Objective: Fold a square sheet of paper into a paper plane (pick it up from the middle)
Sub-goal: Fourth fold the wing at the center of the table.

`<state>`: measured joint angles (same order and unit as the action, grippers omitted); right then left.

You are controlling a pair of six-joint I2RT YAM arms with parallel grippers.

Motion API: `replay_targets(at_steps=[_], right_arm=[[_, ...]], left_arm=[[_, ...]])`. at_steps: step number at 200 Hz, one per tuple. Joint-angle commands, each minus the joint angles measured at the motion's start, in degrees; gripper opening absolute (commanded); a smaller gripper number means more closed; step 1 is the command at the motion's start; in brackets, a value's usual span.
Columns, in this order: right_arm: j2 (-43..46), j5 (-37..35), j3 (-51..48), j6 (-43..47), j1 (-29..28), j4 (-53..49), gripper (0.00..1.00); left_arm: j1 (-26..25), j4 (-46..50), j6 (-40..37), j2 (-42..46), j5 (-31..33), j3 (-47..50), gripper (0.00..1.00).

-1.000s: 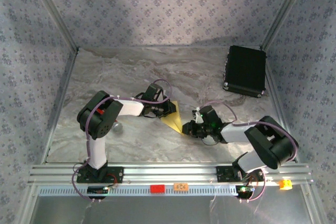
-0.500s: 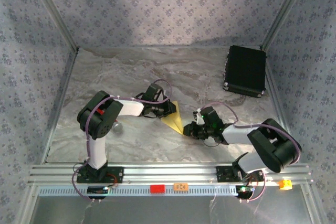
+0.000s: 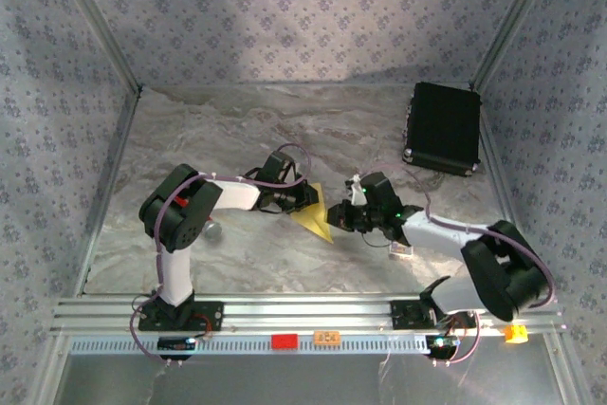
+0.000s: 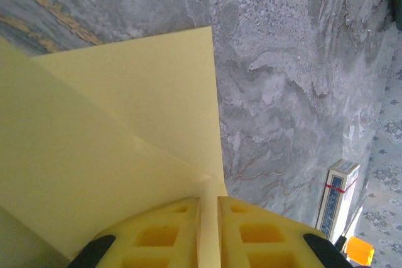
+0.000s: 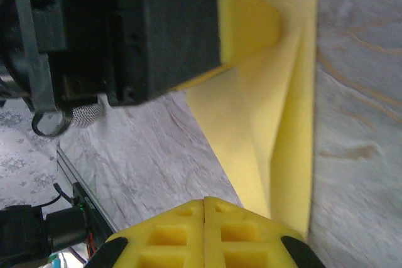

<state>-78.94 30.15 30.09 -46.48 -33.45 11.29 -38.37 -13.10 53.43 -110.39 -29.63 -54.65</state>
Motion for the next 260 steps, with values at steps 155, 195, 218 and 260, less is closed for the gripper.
replay_targets(at_steps=[155, 195, 218, 260], right_arm=[[-17.46, -1.96, 3.96, -0.33, -2.74, 1.12, 0.03], [-16.81, -2.19, -0.12, -1.84, -2.76, 3.84, 0.04], [-15.56, -1.67, -1.06, -1.86, -2.67, 4.09, 0.04], [-11.74, -1.27, -3.39, -1.05, -2.93, 2.28, 0.05]], left_arm=[[-0.56, 1.76, -0.6, -1.22, -0.61, 1.03, 0.14], [-0.47, 1.9, -0.69, -1.41, -0.53, 1.3, 0.14], [-0.38, 2.08, -0.69, -1.58, -0.43, 1.28, 0.14], [-0.36, 2.13, -0.6, -1.89, -0.17, 1.22, 0.13]])
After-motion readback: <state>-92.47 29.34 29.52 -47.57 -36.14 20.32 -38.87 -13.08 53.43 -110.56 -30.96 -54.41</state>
